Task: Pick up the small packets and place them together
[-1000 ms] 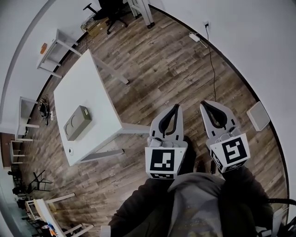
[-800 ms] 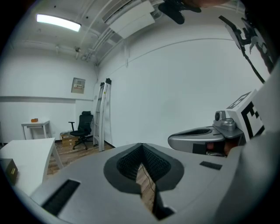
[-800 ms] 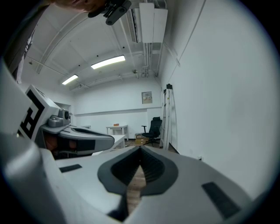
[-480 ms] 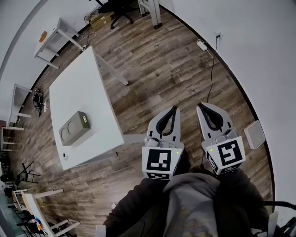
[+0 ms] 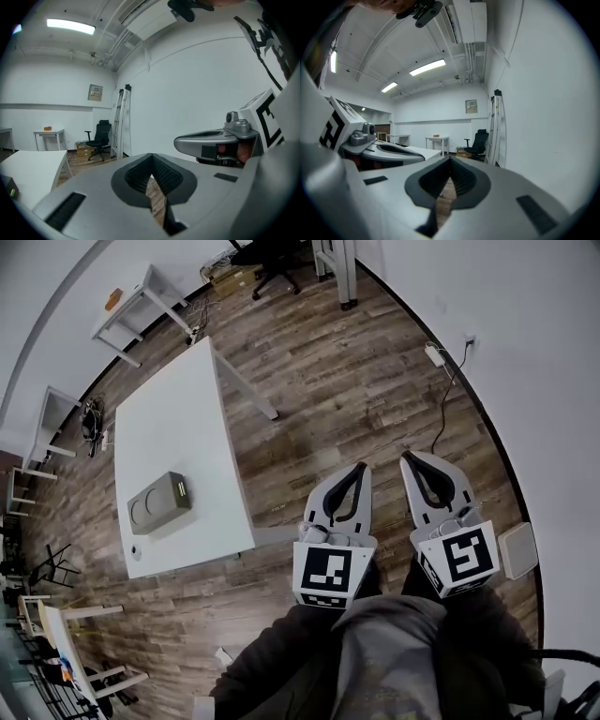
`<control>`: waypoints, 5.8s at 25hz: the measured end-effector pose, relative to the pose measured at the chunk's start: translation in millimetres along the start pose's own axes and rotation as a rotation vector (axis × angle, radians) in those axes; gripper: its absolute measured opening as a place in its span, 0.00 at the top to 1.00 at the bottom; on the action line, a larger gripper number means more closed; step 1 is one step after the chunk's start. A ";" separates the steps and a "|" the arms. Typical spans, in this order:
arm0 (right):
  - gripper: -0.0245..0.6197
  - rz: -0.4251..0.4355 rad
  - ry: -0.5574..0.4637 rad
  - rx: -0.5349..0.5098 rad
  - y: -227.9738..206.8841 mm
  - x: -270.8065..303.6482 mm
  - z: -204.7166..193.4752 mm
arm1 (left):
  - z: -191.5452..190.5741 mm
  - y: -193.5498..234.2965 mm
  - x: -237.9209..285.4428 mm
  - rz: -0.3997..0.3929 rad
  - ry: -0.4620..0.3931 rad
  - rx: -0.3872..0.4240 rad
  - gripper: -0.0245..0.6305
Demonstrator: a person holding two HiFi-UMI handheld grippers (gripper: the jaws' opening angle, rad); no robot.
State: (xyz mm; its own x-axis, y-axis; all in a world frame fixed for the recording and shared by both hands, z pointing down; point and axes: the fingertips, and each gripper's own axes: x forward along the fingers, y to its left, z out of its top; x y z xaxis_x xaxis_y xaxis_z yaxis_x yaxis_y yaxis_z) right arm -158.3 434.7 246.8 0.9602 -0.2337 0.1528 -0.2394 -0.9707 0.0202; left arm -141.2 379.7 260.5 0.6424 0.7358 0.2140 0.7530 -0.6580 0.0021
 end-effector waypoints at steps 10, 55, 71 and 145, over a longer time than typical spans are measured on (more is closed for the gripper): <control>0.97 0.159 -0.019 0.038 -80.7 44.1 -4.2 | 13.6 -7.2 91.2 0.127 0.057 0.025 0.96; 0.97 0.749 0.104 -0.144 -5.3 328.9 -9.9 | -28.6 251.5 154.9 0.635 0.064 -0.236 0.96; 0.97 1.583 -0.039 -0.295 293.9 258.9 23.0 | -52.9 296.3 -131.6 1.460 0.003 -0.338 0.96; 0.97 1.640 0.046 -0.349 457.4 298.2 -18.5 | -133.9 412.4 -240.9 1.458 0.008 -0.465 0.96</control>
State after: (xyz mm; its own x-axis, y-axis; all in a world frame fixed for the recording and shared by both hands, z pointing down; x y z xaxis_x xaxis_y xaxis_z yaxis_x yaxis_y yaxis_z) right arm 15.8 -77.9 319.8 -0.3241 -0.9098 0.2594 -0.9396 0.3414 0.0233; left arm -4.6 -90.4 340.6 0.7581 -0.5759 0.3060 -0.6249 -0.7758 0.0879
